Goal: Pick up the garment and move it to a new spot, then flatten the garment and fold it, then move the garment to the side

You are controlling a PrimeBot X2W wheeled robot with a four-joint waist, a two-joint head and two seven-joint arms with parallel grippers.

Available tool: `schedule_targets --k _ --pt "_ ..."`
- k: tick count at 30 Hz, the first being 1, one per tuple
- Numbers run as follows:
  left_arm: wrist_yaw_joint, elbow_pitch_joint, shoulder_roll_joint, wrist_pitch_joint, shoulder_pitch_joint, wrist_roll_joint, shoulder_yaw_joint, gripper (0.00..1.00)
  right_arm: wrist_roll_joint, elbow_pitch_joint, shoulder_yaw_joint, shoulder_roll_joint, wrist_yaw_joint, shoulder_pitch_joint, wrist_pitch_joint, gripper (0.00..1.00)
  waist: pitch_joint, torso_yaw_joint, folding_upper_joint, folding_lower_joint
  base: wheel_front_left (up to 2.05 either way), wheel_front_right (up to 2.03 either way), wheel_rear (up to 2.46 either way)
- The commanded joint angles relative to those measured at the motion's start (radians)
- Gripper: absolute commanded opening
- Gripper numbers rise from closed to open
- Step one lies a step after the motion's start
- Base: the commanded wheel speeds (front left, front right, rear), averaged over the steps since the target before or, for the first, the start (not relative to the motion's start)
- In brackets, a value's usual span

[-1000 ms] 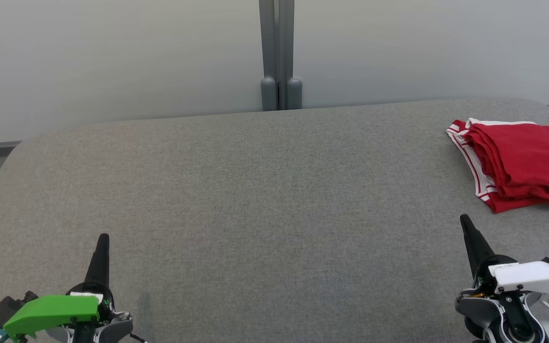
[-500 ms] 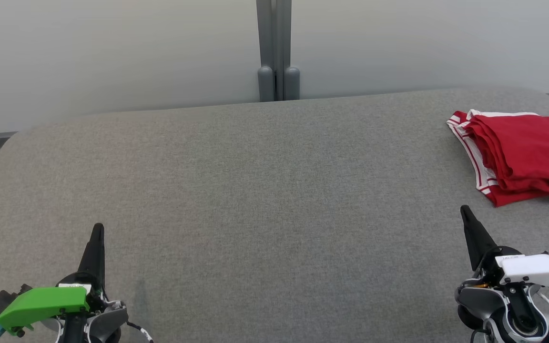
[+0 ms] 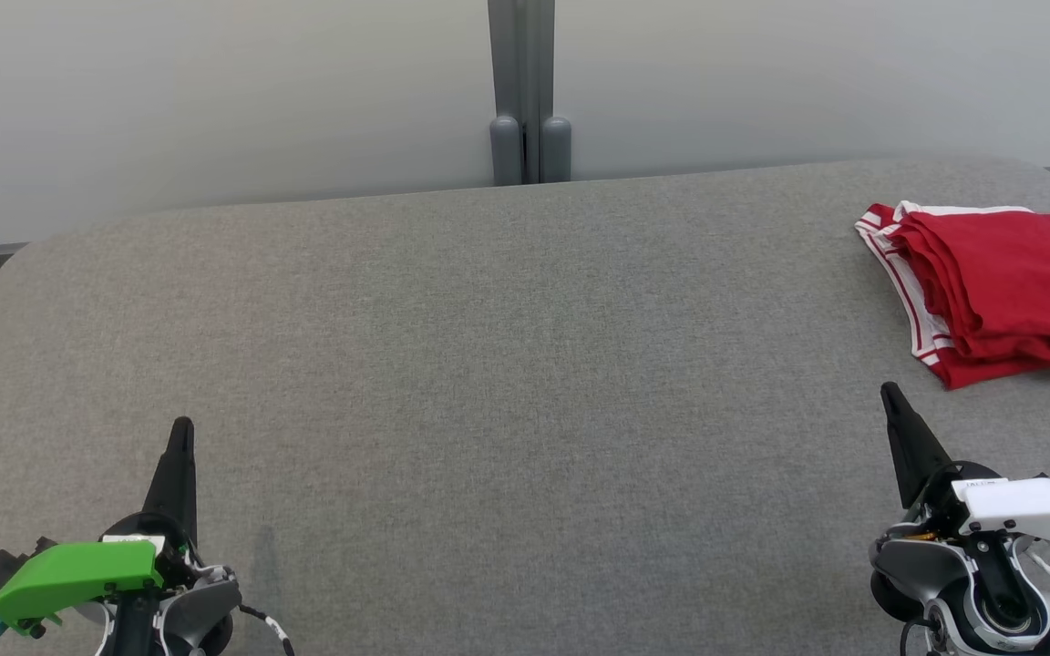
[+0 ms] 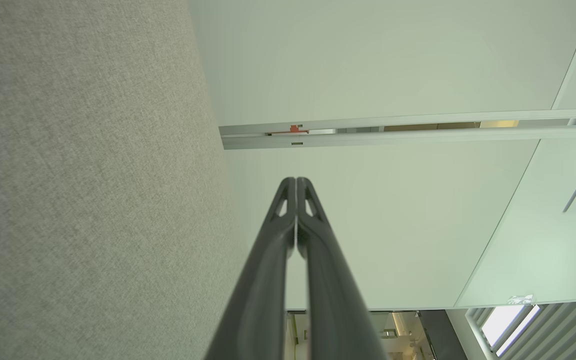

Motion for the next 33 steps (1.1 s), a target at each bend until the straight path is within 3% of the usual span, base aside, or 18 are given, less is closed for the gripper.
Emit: schedule_targets --k 1,33 --pt "-0.004 0.001 0.000 0.005 -0.013 -0.002 0.004 0.00 0.006 0.001 -0.002 0.000 0.001 -0.006 0.003 0.00 0.000 0.000 -0.0001 0.0000 0.00 0.00 0.00" --pt "-0.004 0.002 -0.005 0.009 -0.014 0.007 0.012 0.00 0.007 0.001 -0.001 0.000 0.001 -0.006 0.003 0.00 0.000 0.000 -0.0001 0.0000 0.00 0.00 0.00"
